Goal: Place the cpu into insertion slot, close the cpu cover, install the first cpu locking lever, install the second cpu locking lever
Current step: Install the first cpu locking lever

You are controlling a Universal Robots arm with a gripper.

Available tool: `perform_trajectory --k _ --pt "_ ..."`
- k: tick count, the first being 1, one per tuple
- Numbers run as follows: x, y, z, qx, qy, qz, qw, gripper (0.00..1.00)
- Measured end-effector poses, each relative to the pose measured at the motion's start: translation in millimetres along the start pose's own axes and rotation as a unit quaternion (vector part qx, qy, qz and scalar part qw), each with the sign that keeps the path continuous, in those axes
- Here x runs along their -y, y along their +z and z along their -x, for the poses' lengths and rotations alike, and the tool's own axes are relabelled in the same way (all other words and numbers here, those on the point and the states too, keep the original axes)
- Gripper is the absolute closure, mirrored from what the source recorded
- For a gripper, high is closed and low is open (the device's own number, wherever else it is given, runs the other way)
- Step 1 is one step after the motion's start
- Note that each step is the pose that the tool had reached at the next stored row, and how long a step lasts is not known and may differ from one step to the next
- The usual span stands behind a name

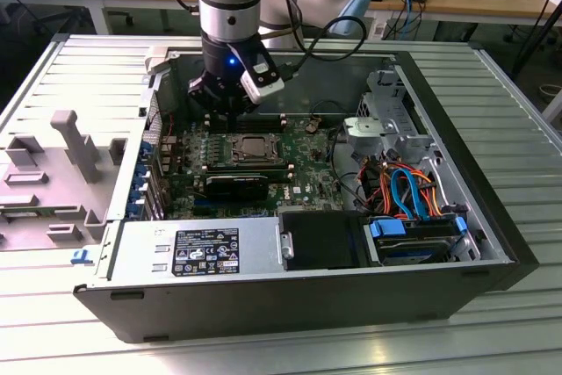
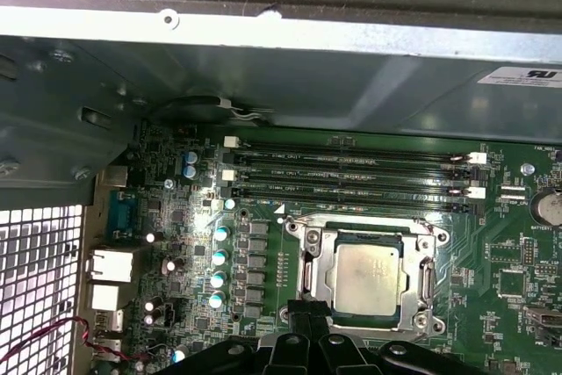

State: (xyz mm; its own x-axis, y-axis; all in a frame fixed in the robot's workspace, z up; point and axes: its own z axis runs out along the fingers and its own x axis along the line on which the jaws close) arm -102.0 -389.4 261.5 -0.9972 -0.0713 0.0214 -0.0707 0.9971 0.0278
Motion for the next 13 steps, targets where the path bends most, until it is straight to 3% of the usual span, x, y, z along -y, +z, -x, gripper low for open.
perform_trajectory --k 13 --pt "-0.7 0.3 -9.3 0.0000 0.000 0.0000 1.0000 0.89"
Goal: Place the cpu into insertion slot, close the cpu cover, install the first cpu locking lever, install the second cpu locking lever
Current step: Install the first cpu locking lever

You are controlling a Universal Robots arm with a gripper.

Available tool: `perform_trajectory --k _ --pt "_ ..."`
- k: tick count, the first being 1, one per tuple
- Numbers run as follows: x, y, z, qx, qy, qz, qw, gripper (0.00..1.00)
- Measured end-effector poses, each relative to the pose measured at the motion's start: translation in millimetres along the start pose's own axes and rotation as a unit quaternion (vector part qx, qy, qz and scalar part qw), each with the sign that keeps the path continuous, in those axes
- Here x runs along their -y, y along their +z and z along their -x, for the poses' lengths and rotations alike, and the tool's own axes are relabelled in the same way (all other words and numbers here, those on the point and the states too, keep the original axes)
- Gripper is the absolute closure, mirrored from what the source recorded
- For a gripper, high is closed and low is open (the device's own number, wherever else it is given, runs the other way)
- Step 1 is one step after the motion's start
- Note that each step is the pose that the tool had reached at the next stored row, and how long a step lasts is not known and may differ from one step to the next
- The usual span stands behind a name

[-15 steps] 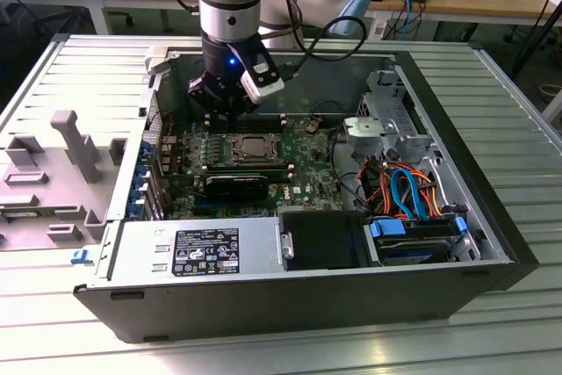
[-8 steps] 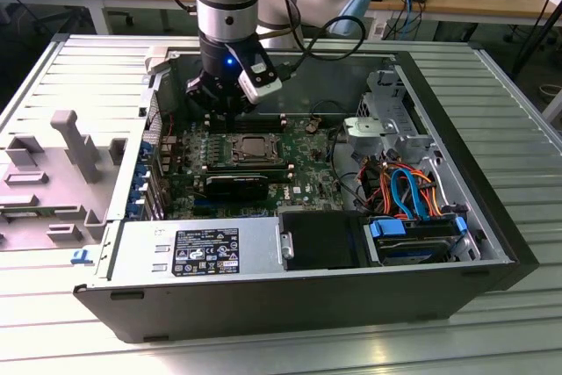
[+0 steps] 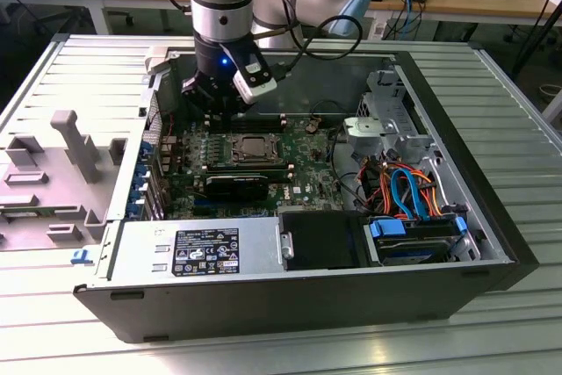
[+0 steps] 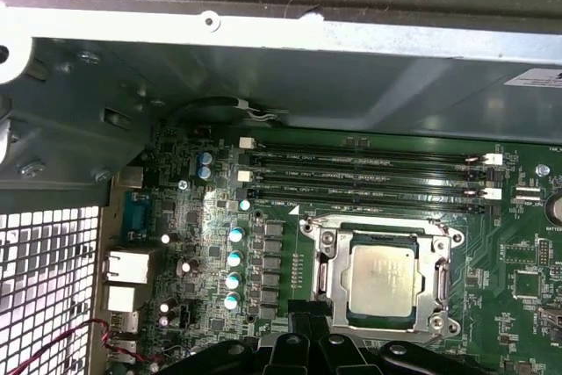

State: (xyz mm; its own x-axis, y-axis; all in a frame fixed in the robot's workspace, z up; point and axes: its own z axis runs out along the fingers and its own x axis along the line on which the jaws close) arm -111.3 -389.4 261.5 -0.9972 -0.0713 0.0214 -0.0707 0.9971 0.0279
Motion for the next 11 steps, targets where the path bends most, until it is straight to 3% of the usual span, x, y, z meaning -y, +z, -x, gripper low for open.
perform_trajectory --k 11 --pt "-0.3 0.1 -5.0 0.0000 0.000 0.0000 1.0000 0.89"
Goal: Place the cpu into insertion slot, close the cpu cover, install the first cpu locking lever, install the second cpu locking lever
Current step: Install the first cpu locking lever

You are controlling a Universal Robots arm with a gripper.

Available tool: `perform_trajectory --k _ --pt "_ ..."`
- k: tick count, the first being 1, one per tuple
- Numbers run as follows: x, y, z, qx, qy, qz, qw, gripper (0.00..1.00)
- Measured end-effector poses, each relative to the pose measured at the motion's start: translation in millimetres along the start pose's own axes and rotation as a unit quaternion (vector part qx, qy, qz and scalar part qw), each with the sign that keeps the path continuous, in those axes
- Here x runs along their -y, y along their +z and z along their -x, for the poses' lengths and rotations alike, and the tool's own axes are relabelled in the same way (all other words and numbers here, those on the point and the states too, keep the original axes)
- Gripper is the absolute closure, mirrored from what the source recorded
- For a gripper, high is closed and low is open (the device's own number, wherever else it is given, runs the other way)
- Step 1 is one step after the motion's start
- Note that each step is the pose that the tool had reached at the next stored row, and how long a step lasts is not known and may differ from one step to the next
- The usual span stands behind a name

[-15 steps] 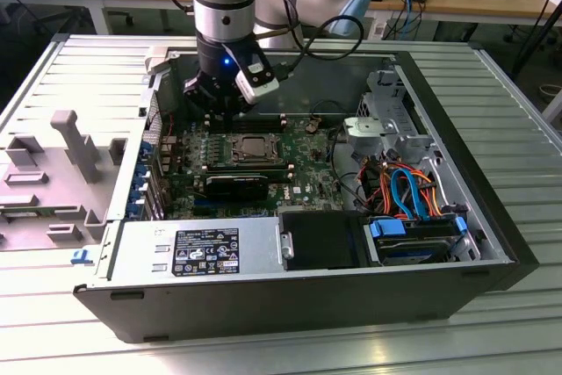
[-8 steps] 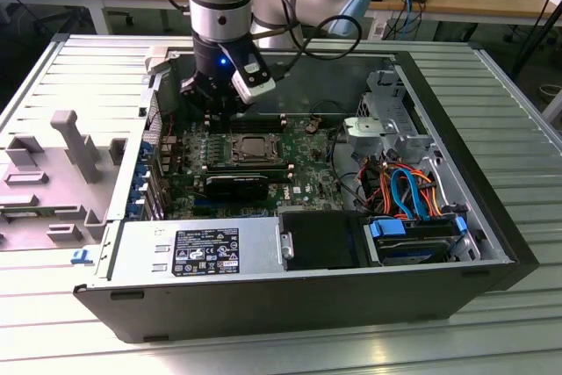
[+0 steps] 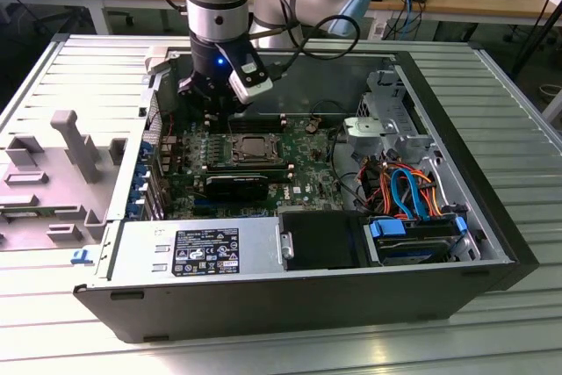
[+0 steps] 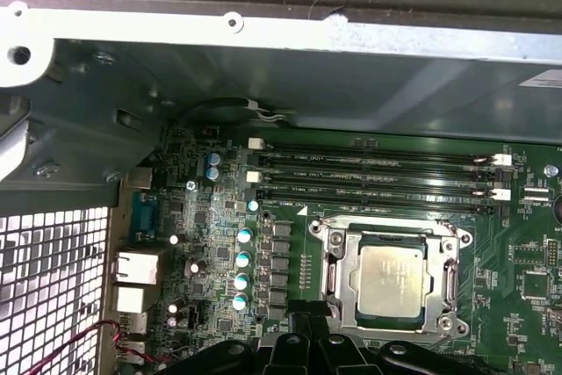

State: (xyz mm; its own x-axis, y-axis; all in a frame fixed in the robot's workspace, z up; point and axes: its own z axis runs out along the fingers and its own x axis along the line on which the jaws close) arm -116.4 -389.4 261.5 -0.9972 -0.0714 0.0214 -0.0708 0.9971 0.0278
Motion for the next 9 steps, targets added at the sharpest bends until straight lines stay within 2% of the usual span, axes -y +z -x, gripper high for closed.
perform_trajectory --k 9 --pt "-0.3 0.1 -3.9 0.0000 0.000 0.0000 1.0000 0.89"
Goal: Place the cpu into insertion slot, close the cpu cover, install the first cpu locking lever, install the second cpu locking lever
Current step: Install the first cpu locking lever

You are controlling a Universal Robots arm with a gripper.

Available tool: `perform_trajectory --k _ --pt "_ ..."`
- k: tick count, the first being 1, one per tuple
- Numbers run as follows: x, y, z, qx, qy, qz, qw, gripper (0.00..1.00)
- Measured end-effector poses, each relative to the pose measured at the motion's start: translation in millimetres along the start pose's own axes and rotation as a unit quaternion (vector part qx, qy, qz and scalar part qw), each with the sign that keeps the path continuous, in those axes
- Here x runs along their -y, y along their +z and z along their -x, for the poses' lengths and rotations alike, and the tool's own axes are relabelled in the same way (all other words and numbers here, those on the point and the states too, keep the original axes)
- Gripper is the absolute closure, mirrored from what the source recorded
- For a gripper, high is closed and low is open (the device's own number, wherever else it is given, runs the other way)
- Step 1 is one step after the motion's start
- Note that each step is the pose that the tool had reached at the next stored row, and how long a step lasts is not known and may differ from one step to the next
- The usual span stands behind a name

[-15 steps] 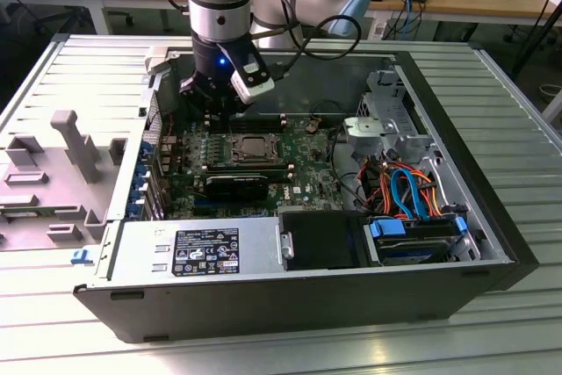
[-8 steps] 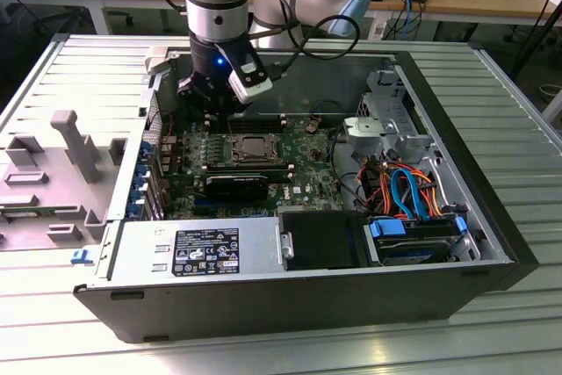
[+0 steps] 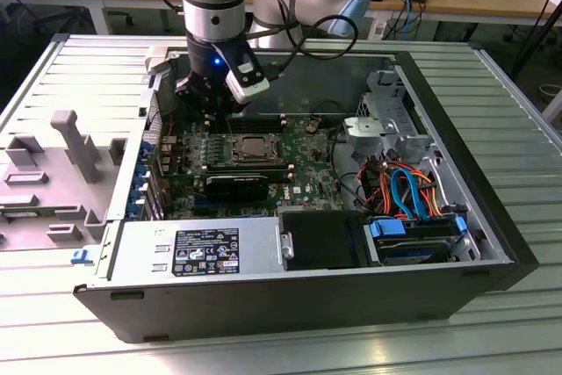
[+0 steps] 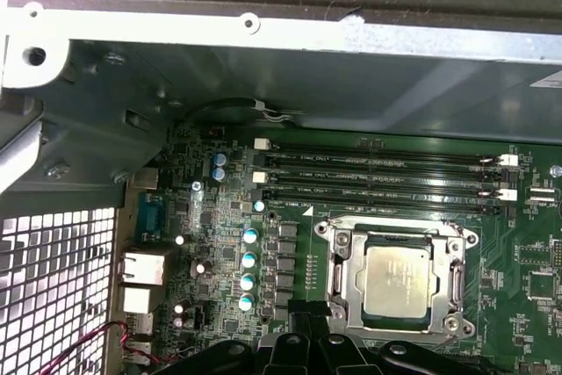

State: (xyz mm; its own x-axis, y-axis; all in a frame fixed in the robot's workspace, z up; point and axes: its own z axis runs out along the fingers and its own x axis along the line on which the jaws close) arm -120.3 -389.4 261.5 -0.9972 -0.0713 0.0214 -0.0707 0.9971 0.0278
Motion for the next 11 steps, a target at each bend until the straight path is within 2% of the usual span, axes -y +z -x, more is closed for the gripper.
perform_trajectory --k 11 --pt "-0.3 0.1 -4.3 0.0000 0.000 0.0000 1.0000 0.89"
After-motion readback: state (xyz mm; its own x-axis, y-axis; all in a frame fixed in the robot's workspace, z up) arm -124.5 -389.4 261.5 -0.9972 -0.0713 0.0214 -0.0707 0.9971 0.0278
